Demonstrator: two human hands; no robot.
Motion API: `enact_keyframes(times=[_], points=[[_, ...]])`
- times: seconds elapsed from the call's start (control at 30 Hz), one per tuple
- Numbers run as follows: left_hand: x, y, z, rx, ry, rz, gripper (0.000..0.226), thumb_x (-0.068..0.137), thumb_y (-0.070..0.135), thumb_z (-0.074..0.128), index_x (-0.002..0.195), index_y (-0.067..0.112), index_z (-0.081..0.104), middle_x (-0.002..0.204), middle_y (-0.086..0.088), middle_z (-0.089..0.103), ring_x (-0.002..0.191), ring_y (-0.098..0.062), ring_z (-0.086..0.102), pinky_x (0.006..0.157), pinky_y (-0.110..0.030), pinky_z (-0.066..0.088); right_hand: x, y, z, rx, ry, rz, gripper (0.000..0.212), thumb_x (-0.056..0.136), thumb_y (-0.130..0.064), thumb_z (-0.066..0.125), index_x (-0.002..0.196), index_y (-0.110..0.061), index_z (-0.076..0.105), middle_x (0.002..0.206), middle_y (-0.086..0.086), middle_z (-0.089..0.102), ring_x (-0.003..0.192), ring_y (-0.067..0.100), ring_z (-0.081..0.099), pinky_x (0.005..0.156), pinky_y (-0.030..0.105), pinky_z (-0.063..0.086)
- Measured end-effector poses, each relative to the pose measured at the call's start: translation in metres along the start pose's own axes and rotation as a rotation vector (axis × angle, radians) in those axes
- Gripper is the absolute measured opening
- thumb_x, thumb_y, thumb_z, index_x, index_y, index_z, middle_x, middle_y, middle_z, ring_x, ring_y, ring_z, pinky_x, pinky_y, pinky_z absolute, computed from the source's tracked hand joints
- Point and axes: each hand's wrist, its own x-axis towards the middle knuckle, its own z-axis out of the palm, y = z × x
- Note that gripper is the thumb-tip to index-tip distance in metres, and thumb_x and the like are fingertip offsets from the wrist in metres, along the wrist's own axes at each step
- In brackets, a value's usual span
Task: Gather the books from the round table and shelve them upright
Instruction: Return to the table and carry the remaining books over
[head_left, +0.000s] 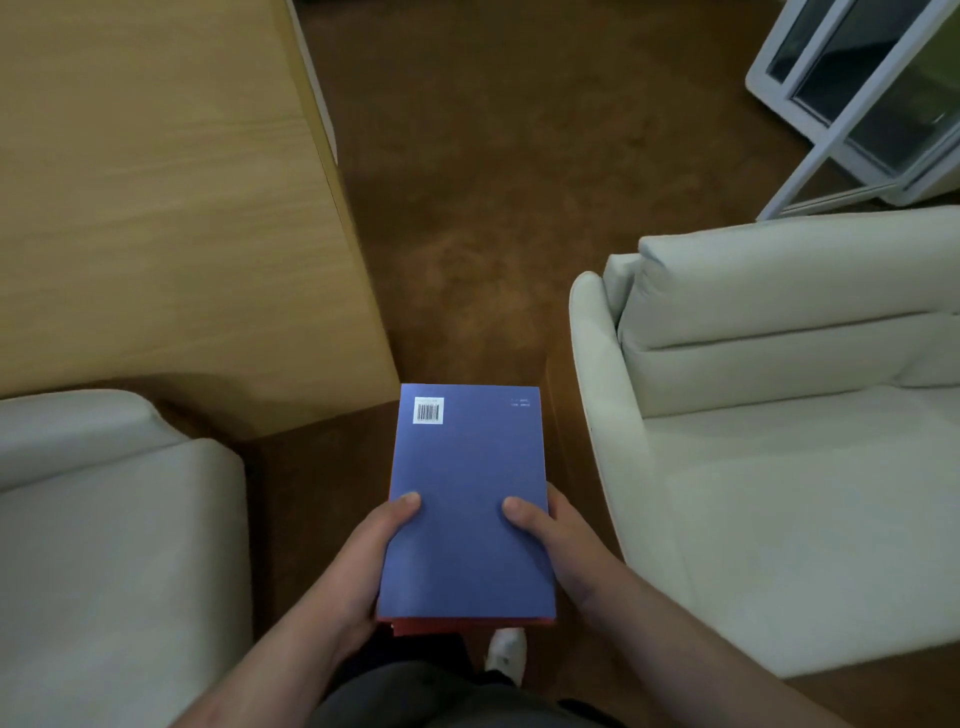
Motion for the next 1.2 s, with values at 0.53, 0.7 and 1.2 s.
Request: enact_keyframes(times=[0.53, 0.7, 1.2], points=[[0.203, 0.269, 0.006, 0.110, -0.097, 0.004, 0.045, 0.078, 0.040, 0.062, 0.115, 0.015, 0.064, 0.100, -0.015, 0.078, 0.082, -0.030, 0.077, 0.076, -0.046, 0.057, 0.215, -0.220, 0.025, 0.040, 0.136, -0.040, 0.051, 0.086, -0.042, 0.073, 0.131, -0.027, 0.053, 0.120, 0.003, 0.073, 0.104, 0.025, 0.073, 0.094, 0.048, 0.058], [0.260, 0.317, 0.036, 0.133, -0.087, -0.034, 0.051, 0.076, 0.041, 0.063, 0.117, 0.012, 0.063, 0.101, -0.018, 0.078, 0.079, -0.031, 0.076, 0.069, -0.042, 0.058, 0.264, -0.272, -0.004, 0.052, 0.186, -0.046, 0.051, 0.085, -0.042, 0.072, 0.130, -0.027, 0.054, 0.117, 0.003, 0.074, 0.100, 0.024, 0.075, 0.086, 0.041, 0.061], [0.439, 0.455, 0.182, 0.146, -0.029, -0.054, 0.039, 0.092, 0.037, 0.054, 0.119, 0.011, 0.065, 0.107, -0.021, 0.075, 0.085, -0.034, 0.074, 0.076, -0.043, 0.058, 0.424, -0.442, -0.146, 0.101, 0.119, -0.063, 0.045, 0.091, -0.034, 0.071, 0.131, -0.023, 0.055, 0.116, 0.003, 0.075, 0.101, 0.025, 0.075, 0.075, 0.032, 0.062]])
